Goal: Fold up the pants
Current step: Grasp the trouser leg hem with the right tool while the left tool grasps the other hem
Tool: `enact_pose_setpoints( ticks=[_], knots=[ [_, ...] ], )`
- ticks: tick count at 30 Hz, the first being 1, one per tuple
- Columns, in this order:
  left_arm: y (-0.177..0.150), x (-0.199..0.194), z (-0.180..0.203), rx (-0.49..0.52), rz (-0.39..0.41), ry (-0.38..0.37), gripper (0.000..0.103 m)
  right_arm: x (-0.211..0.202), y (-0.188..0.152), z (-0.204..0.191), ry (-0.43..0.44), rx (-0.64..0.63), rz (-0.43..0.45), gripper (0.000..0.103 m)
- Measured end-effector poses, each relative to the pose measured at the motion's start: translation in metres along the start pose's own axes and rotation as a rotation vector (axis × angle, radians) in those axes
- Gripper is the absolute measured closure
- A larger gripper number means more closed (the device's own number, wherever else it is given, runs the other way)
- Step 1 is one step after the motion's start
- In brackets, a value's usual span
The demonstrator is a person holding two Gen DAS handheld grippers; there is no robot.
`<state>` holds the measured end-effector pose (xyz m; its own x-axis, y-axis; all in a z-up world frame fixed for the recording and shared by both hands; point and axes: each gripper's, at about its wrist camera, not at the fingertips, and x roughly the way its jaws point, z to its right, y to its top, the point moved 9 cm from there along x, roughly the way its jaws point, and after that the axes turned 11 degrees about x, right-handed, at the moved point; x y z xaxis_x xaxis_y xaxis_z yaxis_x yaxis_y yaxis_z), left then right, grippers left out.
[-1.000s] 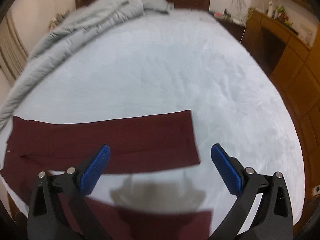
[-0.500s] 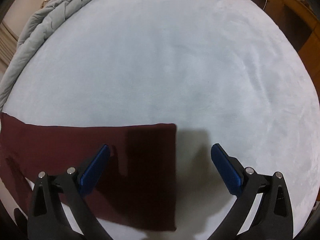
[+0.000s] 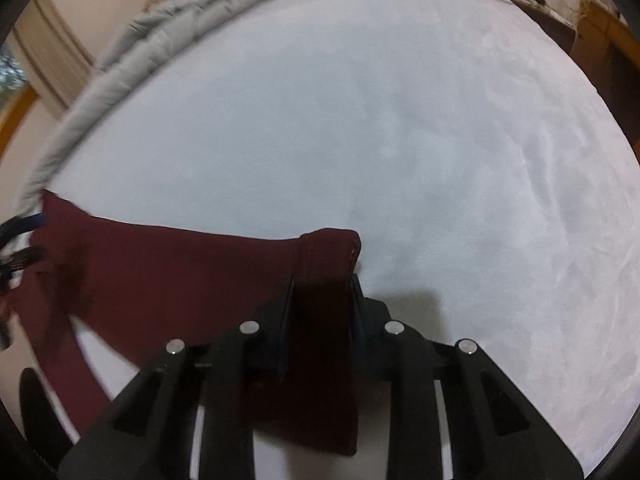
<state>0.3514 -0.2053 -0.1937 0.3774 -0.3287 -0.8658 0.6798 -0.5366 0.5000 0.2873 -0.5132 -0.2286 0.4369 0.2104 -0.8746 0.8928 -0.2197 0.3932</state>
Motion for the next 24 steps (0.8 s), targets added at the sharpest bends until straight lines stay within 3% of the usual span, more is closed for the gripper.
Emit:
enact_pose_setpoints(
  ticks=[7,14,20,24],
  knots=[
    [0.023,0.047,0.026,0.202,-0.026,-0.160,0.004,-0.046,-0.006,-0.020,0.053,-0.112,0.071,0.079],
    [0.036,0.076,0.051,0.331,-0.072,-0.323,0.004,-0.071,0.005,-0.037,0.110,-0.151,0.121,0.080],
    [0.040,0.087,0.062,0.380,-0.138,-0.425,0.004,-0.092,0.005,-0.052,0.142,-0.192,0.154,0.080],
    [0.032,0.087,0.070,0.356,-0.216,-0.550,0.004,-0.100,0.005,-0.055,0.143,-0.189,0.166,0.081]
  ],
)
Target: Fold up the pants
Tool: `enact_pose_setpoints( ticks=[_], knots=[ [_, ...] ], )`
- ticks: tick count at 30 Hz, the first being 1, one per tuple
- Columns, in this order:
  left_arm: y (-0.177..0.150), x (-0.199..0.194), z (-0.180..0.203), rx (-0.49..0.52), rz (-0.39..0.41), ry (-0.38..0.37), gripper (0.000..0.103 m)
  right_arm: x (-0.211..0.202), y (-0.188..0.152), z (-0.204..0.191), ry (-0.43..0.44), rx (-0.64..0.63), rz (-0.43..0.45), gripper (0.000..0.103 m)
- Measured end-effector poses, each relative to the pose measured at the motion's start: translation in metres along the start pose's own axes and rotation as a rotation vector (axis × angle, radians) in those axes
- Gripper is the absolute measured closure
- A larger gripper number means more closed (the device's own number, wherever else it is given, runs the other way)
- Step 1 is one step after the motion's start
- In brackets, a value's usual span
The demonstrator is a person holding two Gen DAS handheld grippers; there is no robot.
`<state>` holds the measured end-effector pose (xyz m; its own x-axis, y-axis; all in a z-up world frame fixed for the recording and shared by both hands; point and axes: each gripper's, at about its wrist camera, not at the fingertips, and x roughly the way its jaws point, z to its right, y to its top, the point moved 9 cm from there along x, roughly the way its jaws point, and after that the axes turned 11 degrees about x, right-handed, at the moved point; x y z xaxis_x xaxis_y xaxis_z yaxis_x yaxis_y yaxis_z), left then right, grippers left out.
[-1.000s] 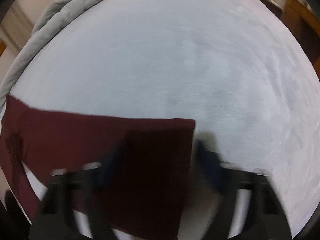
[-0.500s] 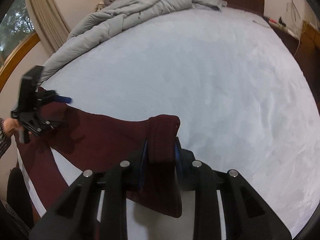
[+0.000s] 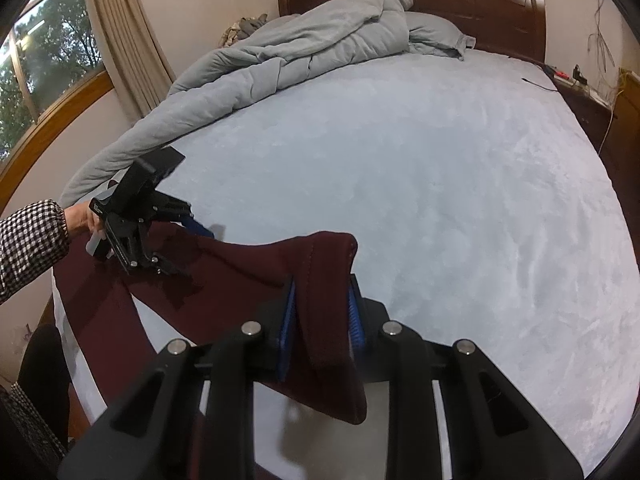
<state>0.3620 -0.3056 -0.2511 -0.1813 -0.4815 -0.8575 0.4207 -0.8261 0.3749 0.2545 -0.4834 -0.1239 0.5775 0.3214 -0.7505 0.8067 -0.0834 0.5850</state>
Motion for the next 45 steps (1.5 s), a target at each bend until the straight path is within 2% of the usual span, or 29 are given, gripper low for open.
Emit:
enact_pose_setpoints(
  ticks=[1,3,4,5,6,8,10,13,15,19,27,34,36,37,39,41,43,45],
  knots=[
    [-0.003,0.000,0.002,-0.007,-0.007,-0.015,0.004,-0.001,0.000,0.000,-0.002,0.002,0.002,0.081],
    [-0.009,0.000,0.007,-0.033,-0.015,-0.046,0.015,-0.003,0.000,0.000,-0.002,0.015,0.011,0.083],
    [-0.010,0.000,0.007,-0.046,-0.018,-0.050,0.039,-0.004,0.000,0.002,-0.001,0.028,0.017,0.085],
    [-0.013,-0.001,0.008,-0.062,-0.023,-0.049,0.067,-0.006,0.000,0.002,0.002,0.038,0.021,0.087],
    [-0.019,-0.006,0.007,-0.068,-0.021,-0.044,0.073,-0.007,-0.001,0.003,0.005,0.048,0.027,0.087],
    [-0.019,-0.019,0.008,-0.078,0.033,0.003,0.085,-0.009,-0.004,0.003,0.008,0.061,0.031,0.088],
    [-0.016,-0.035,0.018,-0.073,0.098,0.066,0.088,-0.013,-0.010,0.002,0.001,0.065,0.036,0.088],
    [-0.014,-0.056,0.038,-0.062,0.151,0.160,0.090,-0.024,-0.019,0.001,0.000,0.084,0.056,0.088],
    [-0.018,-0.070,0.065,-0.021,0.163,0.240,0.090,-0.033,-0.026,-0.001,-0.003,0.091,0.072,0.089],
    [-0.035,-0.080,0.107,0.015,0.150,0.342,0.090,-0.046,-0.047,-0.008,-0.022,0.087,0.080,0.089],
    [-0.089,-0.064,0.168,-0.041,0.156,0.414,0.090,-0.055,-0.122,-0.024,-0.060,0.081,0.016,0.089],
    [-0.121,-0.035,0.206,-0.024,0.171,0.456,0.090,-0.060,-0.181,-0.033,-0.143,0.068,0.008,0.088],
    [-0.134,-0.023,0.210,-0.017,0.142,0.470,0.090,-0.056,-0.198,-0.033,-0.167,0.074,-0.023,0.080],
    [-0.140,-0.016,0.210,-0.015,0.123,0.475,0.090,-0.054,-0.208,-0.033,-0.171,0.084,-0.047,0.072],
    [-0.152,0.002,0.208,-0.021,0.092,0.491,0.090,-0.053,-0.220,-0.036,-0.164,0.112,-0.080,0.065],
    [-0.158,0.013,0.207,-0.020,0.079,0.511,0.089,-0.058,-0.231,-0.043,-0.146,0.155,-0.105,0.045],
    [-0.158,0.017,0.205,-0.023,0.082,0.523,0.089,-0.067,-0.237,-0.050,-0.132,0.200,-0.109,0.038],
    [-0.157,0.019,0.203,-0.051,0.097,0.518,0.088,-0.079,-0.243,-0.054,-0.096,0.308,-0.118,0.033]
  ],
)
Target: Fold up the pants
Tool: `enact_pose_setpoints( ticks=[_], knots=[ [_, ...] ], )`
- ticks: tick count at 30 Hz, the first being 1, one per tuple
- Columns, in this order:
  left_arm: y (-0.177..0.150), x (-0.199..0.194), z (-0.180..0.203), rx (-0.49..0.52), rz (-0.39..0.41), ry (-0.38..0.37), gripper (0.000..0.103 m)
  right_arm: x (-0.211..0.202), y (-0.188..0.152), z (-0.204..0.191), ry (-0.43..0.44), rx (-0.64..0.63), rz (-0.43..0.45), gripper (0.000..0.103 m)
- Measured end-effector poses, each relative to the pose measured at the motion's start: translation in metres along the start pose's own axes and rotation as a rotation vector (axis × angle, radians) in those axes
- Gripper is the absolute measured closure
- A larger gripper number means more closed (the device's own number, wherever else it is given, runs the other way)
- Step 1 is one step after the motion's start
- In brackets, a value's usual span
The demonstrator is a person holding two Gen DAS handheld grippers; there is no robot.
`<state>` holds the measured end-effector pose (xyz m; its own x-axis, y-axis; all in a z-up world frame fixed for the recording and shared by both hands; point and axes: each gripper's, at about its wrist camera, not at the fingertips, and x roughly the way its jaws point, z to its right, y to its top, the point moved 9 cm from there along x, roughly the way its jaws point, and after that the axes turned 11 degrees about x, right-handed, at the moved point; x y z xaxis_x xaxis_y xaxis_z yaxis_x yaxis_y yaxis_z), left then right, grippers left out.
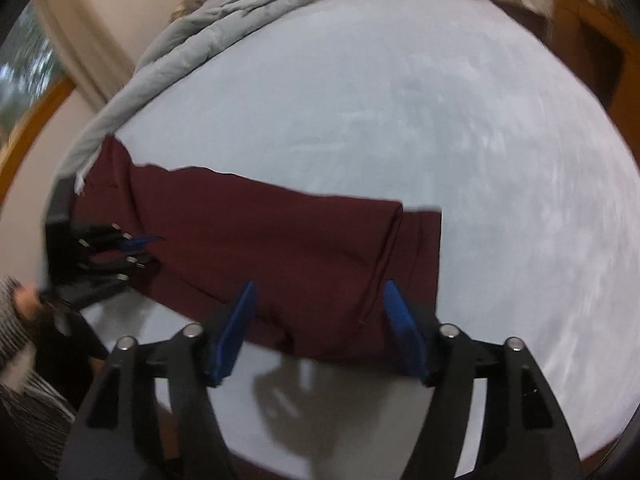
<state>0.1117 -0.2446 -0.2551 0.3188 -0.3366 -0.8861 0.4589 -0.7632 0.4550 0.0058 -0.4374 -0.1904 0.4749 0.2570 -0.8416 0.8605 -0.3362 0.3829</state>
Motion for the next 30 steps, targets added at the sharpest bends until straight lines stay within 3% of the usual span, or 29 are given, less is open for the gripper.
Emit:
enact_pose_setpoints(
  ticks=[1,6,10,15,22,24,26,30],
  knots=[
    [0.000,0.001,0.000,-0.012,0.003,-0.001,0.088,-0.003,-0.004,-0.001,0.029,0.068,-0.015,0.028],
    [-0.001,0.002,-0.004,-0.071,0.015,-0.016,0.088,-0.009,-0.025,-0.013,0.199,0.306,-0.051,0.027],
    [0.002,-0.002,-0.016,-0.167,0.027,-0.067,0.088,0.008,-0.054,-0.042,0.379,0.466,-0.132,0.026],
    [0.008,-0.011,-0.020,-0.173,0.052,-0.080,0.088,0.040,-0.064,-0.057,0.518,0.673,-0.182,0.026],
    [0.004,-0.020,-0.021,-0.164,0.071,-0.102,0.088,0.052,-0.032,-0.020,0.396,0.776,-0.075,0.028],
    [0.003,-0.021,-0.021,-0.166,0.074,-0.106,0.087,0.055,-0.030,-0.014,0.362,0.772,-0.069,0.048],
    [0.003,-0.021,-0.021,-0.167,0.071,-0.105,0.087,0.056,-0.026,-0.005,0.311,0.759,-0.053,0.082],
    [0.009,-0.026,-0.020,-0.163,0.078,-0.100,0.087,0.045,-0.012,-0.009,0.225,0.642,0.010,0.089]
  ],
)
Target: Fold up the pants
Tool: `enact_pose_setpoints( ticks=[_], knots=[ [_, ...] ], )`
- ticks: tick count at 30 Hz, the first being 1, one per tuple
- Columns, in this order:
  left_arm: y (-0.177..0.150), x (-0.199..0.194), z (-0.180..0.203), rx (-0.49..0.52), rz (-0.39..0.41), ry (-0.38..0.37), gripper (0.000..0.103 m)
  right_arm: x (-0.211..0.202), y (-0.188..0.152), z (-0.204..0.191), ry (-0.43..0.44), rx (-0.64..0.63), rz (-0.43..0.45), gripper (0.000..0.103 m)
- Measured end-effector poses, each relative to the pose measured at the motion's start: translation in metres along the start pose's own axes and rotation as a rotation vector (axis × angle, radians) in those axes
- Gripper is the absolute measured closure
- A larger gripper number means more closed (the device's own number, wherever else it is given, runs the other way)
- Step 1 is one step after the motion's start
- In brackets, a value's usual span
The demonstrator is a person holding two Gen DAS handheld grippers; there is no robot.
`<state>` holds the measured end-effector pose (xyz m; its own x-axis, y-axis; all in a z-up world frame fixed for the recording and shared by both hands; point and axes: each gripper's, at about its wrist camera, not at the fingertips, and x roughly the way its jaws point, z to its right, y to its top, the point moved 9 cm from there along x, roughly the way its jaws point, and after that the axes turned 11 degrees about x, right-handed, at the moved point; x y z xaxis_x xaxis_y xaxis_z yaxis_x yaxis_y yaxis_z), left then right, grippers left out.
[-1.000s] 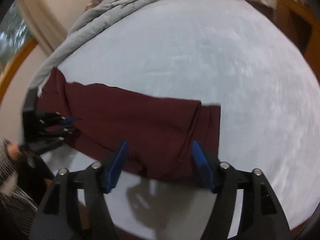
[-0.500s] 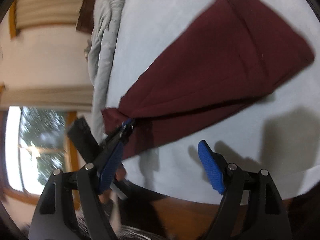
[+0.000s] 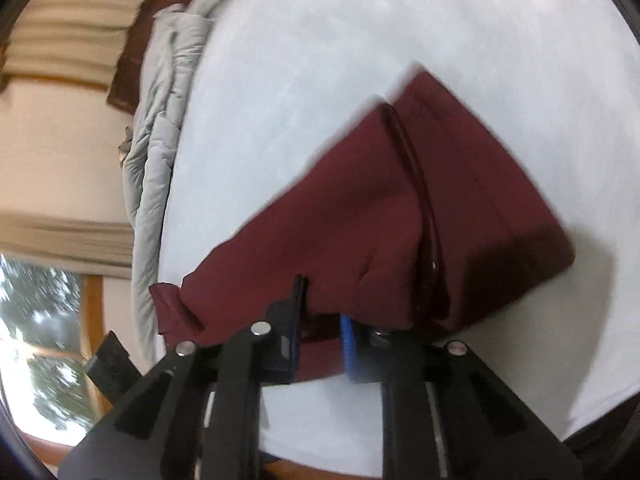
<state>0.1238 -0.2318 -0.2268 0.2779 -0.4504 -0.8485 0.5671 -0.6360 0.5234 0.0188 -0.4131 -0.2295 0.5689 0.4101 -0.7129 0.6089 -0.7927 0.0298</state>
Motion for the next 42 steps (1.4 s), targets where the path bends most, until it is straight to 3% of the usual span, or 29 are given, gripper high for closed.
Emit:
enact_pose_setpoints(
  ticks=[7,12,16,19,21,22,23,26,28,30,33,36,40,42],
  knots=[
    [0.015,-0.038,0.029,0.059,0.086,0.035,0.086,-0.058,0.005,-0.049,0.040,-0.329,0.227,0.090],
    [-0.013,0.009,0.049,0.092,-0.029,0.062,0.085,-0.001,0.009,0.030,-0.207,-0.158,0.074,0.090],
    [-0.025,0.025,0.052,0.100,-0.028,0.086,0.085,0.013,0.001,0.035,-0.309,-0.195,0.058,0.088],
    [-0.023,0.023,0.049,0.085,-0.028,0.072,0.084,0.019,0.001,0.026,-0.329,-0.218,0.049,0.079],
    [-0.022,0.019,0.046,0.058,-0.031,0.059,0.079,0.016,-0.004,0.020,-0.314,-0.218,0.041,0.061],
    [-0.021,0.017,0.045,0.038,-0.036,0.043,0.071,0.010,-0.004,0.019,-0.290,-0.209,0.040,0.046],
    [-0.021,0.013,0.044,0.008,-0.038,0.014,0.056,0.004,-0.006,0.016,-0.295,-0.204,0.056,0.029],
    [-0.023,-0.007,0.038,-0.061,0.004,-0.040,0.034,-0.022,-0.005,0.018,-0.432,-0.222,0.167,0.025],
    [-0.029,-0.027,0.029,-0.103,0.021,-0.042,0.032,-0.038,-0.002,0.015,-0.460,-0.201,0.230,0.025],
    [-0.037,-0.044,0.014,-0.136,0.035,-0.021,0.031,-0.048,-0.002,-0.003,-0.416,-0.212,0.281,0.023],
    [-0.061,-0.070,-0.030,-0.211,0.030,0.066,0.027,-0.023,-0.022,-0.055,-0.263,-0.328,0.194,0.023],
    [-0.086,-0.089,-0.084,-0.304,0.004,0.183,0.027,0.034,-0.067,-0.116,-0.130,-0.508,0.024,0.023],
    [-0.115,-0.108,-0.144,-0.460,-0.023,0.267,0.027,0.111,-0.127,-0.166,-0.059,-0.667,-0.173,0.023],
    [-0.126,-0.115,-0.168,-0.520,-0.029,0.298,0.027,0.137,-0.145,-0.176,-0.070,-0.717,-0.218,0.023]
  ],
)
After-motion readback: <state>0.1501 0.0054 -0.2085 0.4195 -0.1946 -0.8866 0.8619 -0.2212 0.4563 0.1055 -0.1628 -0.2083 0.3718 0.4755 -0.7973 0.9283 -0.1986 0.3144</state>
